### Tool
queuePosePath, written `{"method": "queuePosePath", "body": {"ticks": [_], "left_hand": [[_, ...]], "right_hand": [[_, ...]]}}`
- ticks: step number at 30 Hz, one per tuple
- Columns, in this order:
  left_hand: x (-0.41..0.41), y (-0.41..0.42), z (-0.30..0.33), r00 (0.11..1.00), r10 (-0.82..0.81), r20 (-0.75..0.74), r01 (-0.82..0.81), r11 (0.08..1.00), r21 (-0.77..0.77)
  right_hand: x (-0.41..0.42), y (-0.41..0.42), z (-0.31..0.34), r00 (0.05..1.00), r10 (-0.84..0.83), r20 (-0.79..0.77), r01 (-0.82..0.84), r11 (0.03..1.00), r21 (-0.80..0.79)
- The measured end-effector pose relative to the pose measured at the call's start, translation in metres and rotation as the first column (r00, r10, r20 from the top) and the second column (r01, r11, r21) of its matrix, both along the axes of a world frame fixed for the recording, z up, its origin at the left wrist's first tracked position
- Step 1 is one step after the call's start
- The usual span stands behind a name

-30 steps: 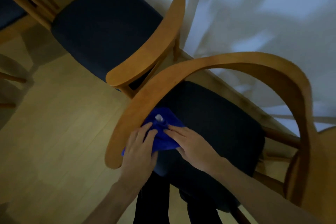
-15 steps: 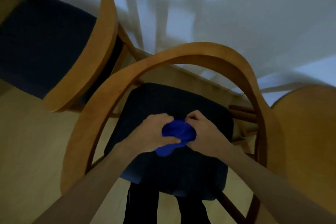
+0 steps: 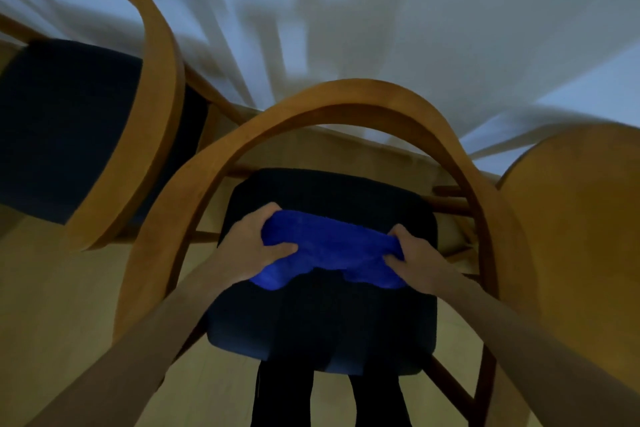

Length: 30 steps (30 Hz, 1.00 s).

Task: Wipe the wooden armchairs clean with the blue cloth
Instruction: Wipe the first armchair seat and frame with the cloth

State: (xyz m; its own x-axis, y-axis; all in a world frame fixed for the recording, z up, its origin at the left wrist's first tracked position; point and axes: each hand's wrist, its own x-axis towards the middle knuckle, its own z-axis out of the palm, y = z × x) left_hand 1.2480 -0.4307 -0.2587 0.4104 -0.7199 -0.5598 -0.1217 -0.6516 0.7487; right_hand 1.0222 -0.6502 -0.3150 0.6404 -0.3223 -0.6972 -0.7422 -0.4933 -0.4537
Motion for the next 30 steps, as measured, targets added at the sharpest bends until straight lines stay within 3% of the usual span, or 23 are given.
{"method": "queuePosePath", "body": {"ticks": [3, 6, 8, 10, 12, 13, 15, 17, 20, 22, 30], "left_hand": [[0.008, 0.009, -0.012, 0.973, 0.138, -0.185, -0.133, 0.99, 0.041], [0.017, 0.005, -0.024, 0.924, 0.2, -0.326, -0.169, 0.978, 0.121], [0.024, -0.003, -0.038, 0.961, 0.133, -0.241, -0.082, 0.974, 0.211], [0.028, -0.013, -0.058, 1.0, -0.018, 0.012, 0.014, 0.958, 0.287], [0.024, -0.02, -0.078, 0.908, -0.191, 0.372, 0.043, 0.927, 0.372], [0.019, -0.023, -0.085, 0.839, -0.261, 0.478, 0.043, 0.907, 0.42], [0.006, -0.025, -0.101, 0.766, -0.374, 0.523, 0.096, 0.871, 0.482], [-0.01, -0.023, -0.119, 0.696, -0.473, 0.54, 0.212, 0.854, 0.475], [-0.029, -0.021, -0.143, 0.592, -0.554, 0.585, 0.382, 0.832, 0.402], [-0.031, -0.022, -0.159, 0.562, -0.57, 0.599, 0.419, 0.821, 0.388], [-0.025, -0.01, -0.207, 0.498, -0.486, 0.718, 0.378, 0.867, 0.324]], "right_hand": [[-0.006, -0.006, 0.006, 0.973, -0.118, 0.2, 0.146, 0.98, -0.134], [-0.004, -0.024, 0.007, 0.974, -0.091, 0.207, 0.124, 0.981, -0.148], [0.001, -0.039, 0.005, 0.982, -0.117, 0.152, 0.128, 0.989, -0.071], [0.009, -0.049, -0.004, 0.985, -0.147, 0.09, 0.148, 0.989, -0.003], [0.018, -0.049, -0.024, 0.976, -0.195, 0.097, 0.204, 0.975, -0.092], [0.022, -0.044, -0.034, 0.965, -0.236, 0.11, 0.254, 0.947, -0.195], [0.026, -0.025, -0.052, 0.961, -0.252, 0.113, 0.276, 0.879, -0.388], [0.026, 0.002, -0.068, 0.991, -0.105, 0.078, 0.13, 0.858, -0.496], [0.025, 0.036, -0.091, 0.981, 0.176, 0.077, -0.11, 0.843, -0.526], [0.026, 0.046, -0.109, 0.963, 0.263, 0.053, -0.198, 0.829, -0.523], [0.02, 0.065, -0.154, 0.97, 0.235, 0.062, -0.154, 0.791, -0.592]]}}
